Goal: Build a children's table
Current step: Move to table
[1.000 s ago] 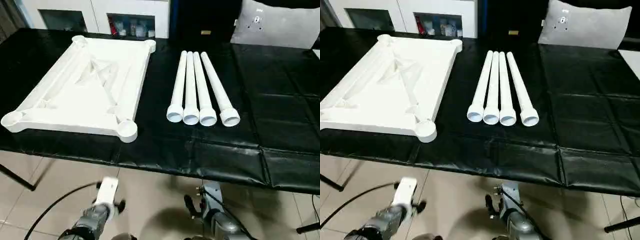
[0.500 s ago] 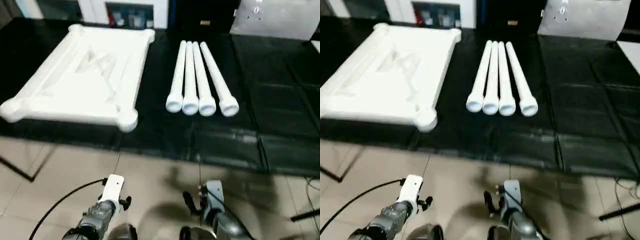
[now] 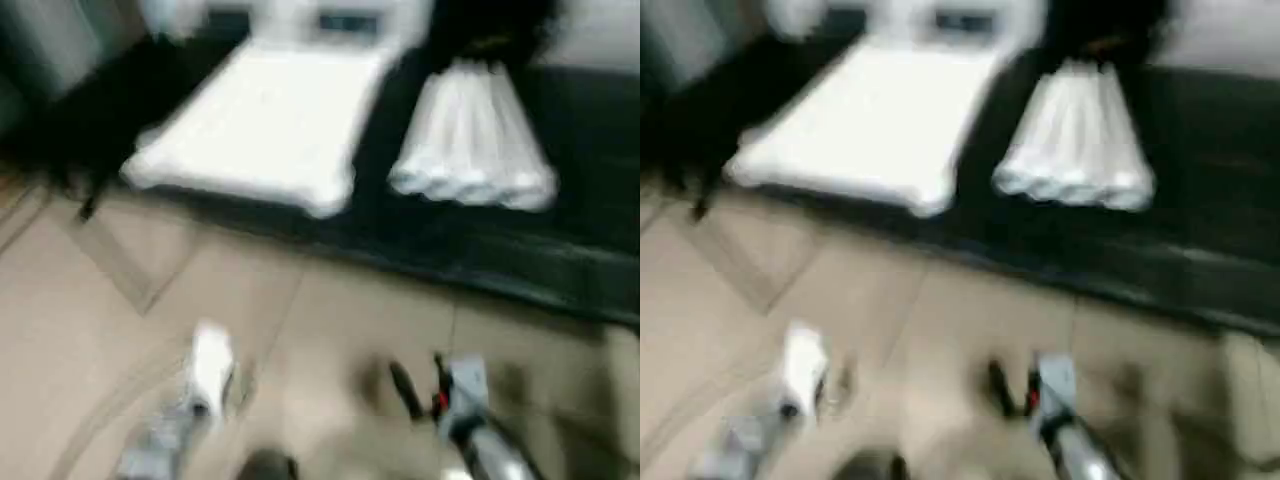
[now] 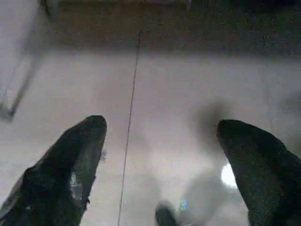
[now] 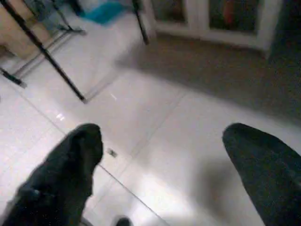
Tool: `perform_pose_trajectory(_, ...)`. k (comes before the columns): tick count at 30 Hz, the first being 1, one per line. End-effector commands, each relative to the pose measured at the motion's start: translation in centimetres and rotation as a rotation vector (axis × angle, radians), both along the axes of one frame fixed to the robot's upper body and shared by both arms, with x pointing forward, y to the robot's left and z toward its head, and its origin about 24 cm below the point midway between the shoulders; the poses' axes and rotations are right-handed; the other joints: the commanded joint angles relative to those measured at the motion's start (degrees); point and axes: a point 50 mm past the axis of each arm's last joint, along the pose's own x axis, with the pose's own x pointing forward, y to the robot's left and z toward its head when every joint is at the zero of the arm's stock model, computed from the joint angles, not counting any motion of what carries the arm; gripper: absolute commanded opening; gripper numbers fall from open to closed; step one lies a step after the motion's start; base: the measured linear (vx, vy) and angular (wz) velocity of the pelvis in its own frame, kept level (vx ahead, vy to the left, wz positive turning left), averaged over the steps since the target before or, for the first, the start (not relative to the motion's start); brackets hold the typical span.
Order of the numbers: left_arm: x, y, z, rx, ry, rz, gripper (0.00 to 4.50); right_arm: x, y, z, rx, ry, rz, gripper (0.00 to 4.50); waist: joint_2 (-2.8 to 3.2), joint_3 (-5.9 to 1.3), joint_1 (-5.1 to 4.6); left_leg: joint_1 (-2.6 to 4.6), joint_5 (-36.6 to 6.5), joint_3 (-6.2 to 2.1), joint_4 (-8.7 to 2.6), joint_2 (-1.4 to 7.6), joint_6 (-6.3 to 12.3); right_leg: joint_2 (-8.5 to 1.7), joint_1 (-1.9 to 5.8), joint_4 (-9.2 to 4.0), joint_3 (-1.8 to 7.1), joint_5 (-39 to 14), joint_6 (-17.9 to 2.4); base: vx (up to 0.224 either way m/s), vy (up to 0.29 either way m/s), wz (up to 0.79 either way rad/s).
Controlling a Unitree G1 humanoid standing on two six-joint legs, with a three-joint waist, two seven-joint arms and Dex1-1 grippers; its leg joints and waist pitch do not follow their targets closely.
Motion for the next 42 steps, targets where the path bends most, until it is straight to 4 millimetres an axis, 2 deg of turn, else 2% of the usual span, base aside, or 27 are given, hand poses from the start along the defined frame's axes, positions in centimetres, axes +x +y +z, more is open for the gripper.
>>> perform_pose_trajectory(1,0.5,-0.8,3.7,-0.072,-0.133,-0.025,4.21,0.6,-0.5,3.5,0.032,-0.095,0.012,4.5,-0.7,-4.3,-1.08,1.28,3.0,-2.11,-3.12,4.54,12.5,-6.21,1.66,-3.43,2.82,25.1,-10.0,0.021,0.085,-0.1)
perform_pose_trajectory(3,0.4,-0.9,5.0,-0.107,-0.177,-0.015,4.21,0.6,-0.6,4.7,0.034,-0.126,0.01,4.5,-0.46,-4.26,-1.64,0.69,4.0,-1.65,-2.75,3.73,11.56,-5.73,1.16,-3.52,2.79,28.4,-8.7,-0.01,0.034,0.0)
perform_pose_trajectory(7,-0.3,-1.1,10.1,-0.214,-0.32,0.009,4.21,0.8,-1.4,9.5,-0.001,-0.25,-0.023,4.5,-1.36,-3.92,-3.41,0.88,-7.1,-1.35,-4.23,2.83,4.79,-5.55,1.68,-5.28,2.97,16.9,-7.3,0.0,0.0,0.0)
perform_pose_trajectory(13,-0.9,-1.3,14.3,-0.18,-0.431,0.051,4.21,1.3,-0.8,14.6,-0.018,-0.405,0.003,4.5,-1.26,-4.85,-3.98,1.09,-4.7,-1.29,-4.0,2.47,2.37,-5.07,1.87,-5.49,2.98,16.2,-4.5,0.0,0.0,0.0)
perform_pose_trajectory(15,-0.4,-1.1,15.0,-0.134,-0.466,0.103,4.21,1.8,-0.9,15.2,-0.032,-0.402,-0.026,4.5,-0.51,-5.16,-3.96,1.33,-5.0,-1.22,-3.88,2.3,0.92,-4.93,1.64,-5.61,3.0,14.8,-4.2,0.0,0.0,0.0)
perform_pose_trajectory(16,0.1,-1.1,15.3,-0.11,-0.477,0.128,4.21,2.1,-0.7,15.5,-0.004,-0.39,-0.023,4.5,-0.87,-5.05,-4.25,1.18,-5.8,-1.07,-4.01,2.09,0.05,-4.77,1.72,-5.92,3.09,13.7,-3.6,0.0,0.0,0.0)
perform_pose_trajectory(17,0.5,-1.0,15.2,-0.071,-0.469,0.152,4.21,2.4,-1.0,15.6,0.0,-0.392,-0.084,4.5,-0.14,-5.37,-3.9,1.48,-6.6,-1.2,-3.87,2.02,-0.71,-4.93,1.47,-5.86,3.14,12.5,-3.1,0.0,0.0,0.0)
perform_pose_trajectory(18,0.7,-1.0,15.2,-0.054,-0.462,0.161,4.21,2.6,-1.2,15.6,-0.001,-0.391,-0.115,4.5,-0.56,-5.33,-4.01,1.45,-7.1,-1.05,-3.89,1.96,-0.98,-4.85,1.43,-6.12,3.19,11.6,-2.7,0.0,0.0,0.0)
perform_pose_trajectory(19,1.4,-1.0,14.7,-0.05,-0.417,0.206,4.21,3.1,-1.6,15.3,-0.012,-0.363,-0.217,4.5,0.13,-5.59,-3.8,1.36,-7.5,-1.22,-3.95,1.87,-1.66,-4.94,1.37,-6.0,3.13,10.4,-2.4,0.0,0.0,0.0)
perform_pose_trajectory(21,2.2,-1.4,14.4,-0.064,-0.398,0.228,4.21,3.6,-2.0,14.8,-0.028,-0.305,-0.311,4.5,-0.01,-5.55,-4.08,1.63,-9.3,-1.15,-4.1,1.46,-3.01,-4.68,0.88,-6.39,3.12,6.2,-2.3,-0.027,0.011,0.0)
perform_pose_trajectory(24,3.3,-2.3,14.6,-0.067,-0.367,0.185,4.21,4.1,-0.9,14.4,0.009,-0.244,-0.286,4.5,0.41,-6.28,-3.23,-0.01,-8.0,-0.76,-2.59,0.65,2.75,-8.3,2.04,-7.78,5.28,-0.5,-2.6,-0.05,0.036,-0.01)
perform_pose_trajectory(25,3.6,-2.3,14.8,-0.075,-0.373,0.191,4.21,4.3,-0.7,14.5,0.005,-0.249,-0.282,4.5,-0.41,-6.16,-3.07,-1.69,-5.8,-1.45,-0.5,0.41,7.33,-11.43,2.79,-9.04,6.99,-2.4,-2.8,-0.04,0.056,-0.02)
perform_pose_trajectory(26,4.0,-2.3,14.9,-0.085,-0.383,0.164,4.21,4.4,0.0,14.4,-0.009,-0.269,-0.253,4.5,-0.42,-6.21,-2.66,-2.96,-4.0,-2.8,2.66,0.58,10.65,-15.23,3.2,-10.35,9.25,-7.7,-2.7,-0.027,0.099,-0.06)
perform_pose_trajectory(28,4.3,-2.4,14.6,-0.048,-0.361,0.183,4.21,4.7,-0.6,14.3,-0.071,-0.275,-0.295,4.5,0.24,-6.45,-2.93,-5.32,-3.5,-5.68,5.85,0.84,12.2,-17.28,3.79,-10.33,11.05,-8.9,-5.6,-0.017,0.151,-0.06)
perform_pose_trajectory(30,4.3,-2.3,14.6,-0.033,-0.364,0.2,4.21,4.8,-0.7,14.2,-0.054,-0.261,-0.293,4.5,1.88,-7.37,-3.36,-3.68,0.7,-5.94,1.98,0.24,16.0,-11.38,2.87,-8.36,7.42,-1.9,-8.8,0.021,0.251,0.02)
perform_pose_trajectory(31,4.1,-2.4,14.8,-0.04,-0.364,0.203,4.21,4.8,-0.6,14.3,0.025,-0.259,-0.284,4.5,3.07,-8.07,-4.85,1.17,8.8,-5.44,-0.78,-0.67,25.33,-4.14,-0.27,-4.1,2.6,2.9,-7.6,0.041,0.283,0.06)
perform_pose_trajectory(32,4.0,-2.6,15.0,-0.06,-0.363,0.178,4.21,4.8,-0.6,14.0,0.034,-0.237,-0.277,4.5,5.88,-8.03,-6.94,5.05,15.6,-7.15,-2.07,-0.01,34.9,0.33,-4.92,3.92,-1.86,-1.9,-3.5,0.037,0.3,0.08)
perform_pose_trajectory(33,3.8,-2.8,15.1,-0.074,-0.357,0.154,4.21,4.8,-0.7,13.8,0.007,-0.231,-0.281,4.5,5.71,-8.04,-6.78,4.0,19.8,-6.82,-2.48,0.45,34.95,0.45,-5.29,5.86,-2.45,-2.9,-0.4,-0.027,0.26,0.06)
perform_pose_trajectory(34,3.9,-2.9,15.2,-0.078,-0.349,0.136,4.21,5.0,-0.9,13.8,-0.023,-0.232,-0.303,4.5,5.67,-7.56,-5.79,0.68,22.9,-6.35,-3.75,2.19,29.15,-0.49,-4.14,7.0,-2.68,-2.5,2.3,-0.027,0.26,0.06)
perform_pose_trajectory(35,4.0,-3.1,15.2,-0.077,-0.345,0.128,4.21,5.1,-1.1,13.8,-0.049,-0.234,-0.32,4.5,5.37,-7.7,-5.15,0.24,17.5,-5.93,-4.76,2.3,19.18,-0.9,-2.78,6.02,-2.91,-1.1,2.6,-0.071,0.21,0.02)
perform_pose_trajectory(36,4.2,-3.1,15.3,-0.081,-0.352,0.133,4.21,5.2,-1.1,14.0,-0.042,-0.24,-0.34,4.5,4.94,-7.83,-4.95,0.72,11.2,-6.09,-5.56,2.34,14.0,-1.36,-2.36,4.77,-2.48,-0.3,2.7,-0.095,0.175,-0.01)
perform_pose_trajectory(37,4.8,-3.0,15.7,-0.094,-0.366,0.155,4.21,5.6,-1.1,14.6,-0.02,-0.252,-0.391,4.5,4.23,-7.77,-4.96,1.22,-6.5,-6.38,-7.42,2.51,2.95,-3.26,-1.58,1.9,-0.84,1.9,1.1,-0.095,0.175,-0.01)
perform_pose_trajectory(38,5.0,-3.0,15.8,-0.093,-0.365,0.163,4.21,5.7,-1.0,14.8,-0.023,-0.258,-0.399,4.5,2.25,-7.19,-4.98,1.71,-27.6,-5.96,-4.37,-0.14,-5.57,-10.25,-0.9,-3.33,3.5,-7.6,-2.6,-0.11,0.132,-0.01)
perform_pose_trajectory(39,5.2,-3.0,15.9,-0.09,-0.373,0.163,4.21,5.9,-1.0,14.9,-0.059,-0.267,-0.4,4.5,1.25,-6.69,-5.19,3.39,-23.4,-6.01,3.12,-2.82,-3.96,-14.59,-2.07,-8.04,5.49,-19.5,-4.3,-0.127,0.108,0.0)
perform_pose_trajectory(40,5.3,-3.1,16.0,-0.088,-0.379,0.163,4.21,6.1,-0.9,14.8,-0.07,-0.246,-0.409,4.5,3.3,-4.81,-7.0,1.95,-9.8,-8.4,11.7,-3.6,0.91,-17.0,-0.61,-12.23,7.12,-42.4,-4.4,-0.127,0.108,0.0)
perform_pose_trajectory(41,5.4,-3.2,16.0,-0.093,-0.375,0.166,4.21,6.2,-0.8,14.7,-0.052,-0.213,-0.413,4.5,3.92,-3.04,-9.31,0.44,-12.8,-9.27,12.93,-3.65,0.26,-14.28,1.88,-11.96,3.25,-54.2,-3.2,-0.067,0.135,-0.18)
perform_pose_trajectory(42,5.4,-3.2,16.1,-0.097,-0.371,0.169,4.21,6.4,-0.7,14.6,-0.035,-0.189,-0.413,4.5,3.93,-2.4,-10.65,2.89,-21.5,-9.16,11.49,-3.41,-1.26,-11.74,0.25,-11.39,-0.37,-55.5,-1.8,-0.019,0.19,-0.16)
